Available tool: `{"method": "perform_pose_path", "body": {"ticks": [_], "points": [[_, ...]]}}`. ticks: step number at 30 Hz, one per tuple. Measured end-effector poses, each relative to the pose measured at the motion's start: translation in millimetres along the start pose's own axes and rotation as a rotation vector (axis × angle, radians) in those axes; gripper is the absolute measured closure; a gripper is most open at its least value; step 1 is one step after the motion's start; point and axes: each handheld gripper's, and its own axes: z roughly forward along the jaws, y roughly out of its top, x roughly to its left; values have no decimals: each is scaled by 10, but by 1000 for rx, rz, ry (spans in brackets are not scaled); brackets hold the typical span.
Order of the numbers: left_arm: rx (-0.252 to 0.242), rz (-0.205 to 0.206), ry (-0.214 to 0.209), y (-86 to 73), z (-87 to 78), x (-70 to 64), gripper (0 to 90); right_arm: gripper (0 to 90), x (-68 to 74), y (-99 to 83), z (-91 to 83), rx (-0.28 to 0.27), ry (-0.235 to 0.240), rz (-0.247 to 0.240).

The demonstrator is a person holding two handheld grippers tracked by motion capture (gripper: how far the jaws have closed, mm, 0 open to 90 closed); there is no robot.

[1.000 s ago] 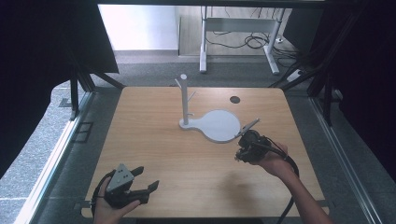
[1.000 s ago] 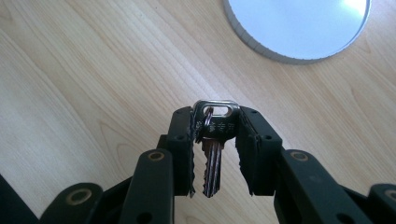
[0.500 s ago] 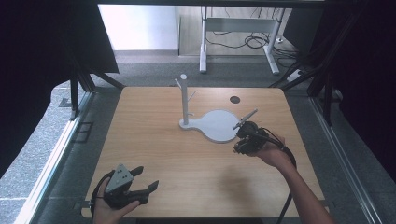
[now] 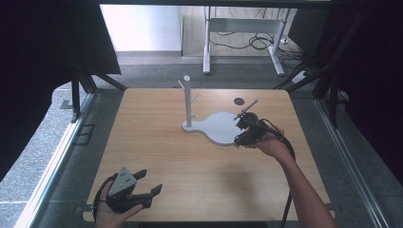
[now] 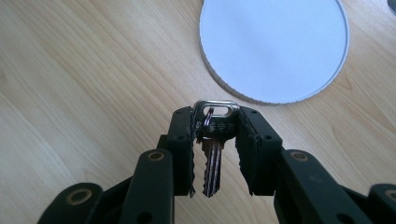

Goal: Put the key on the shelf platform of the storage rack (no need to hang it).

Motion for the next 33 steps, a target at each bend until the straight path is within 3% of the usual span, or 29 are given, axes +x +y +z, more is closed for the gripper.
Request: {"method": "perform_pose_path", "body": {"ticks": [18, 33], "points": [[-6, -9, 1, -8, -19, 36, 269, 678, -206, 284, 234, 37, 16, 42], [-14, -13, 4, -7, -44, 53, 269, 678, -292, 461, 365, 51, 16, 65]]}}
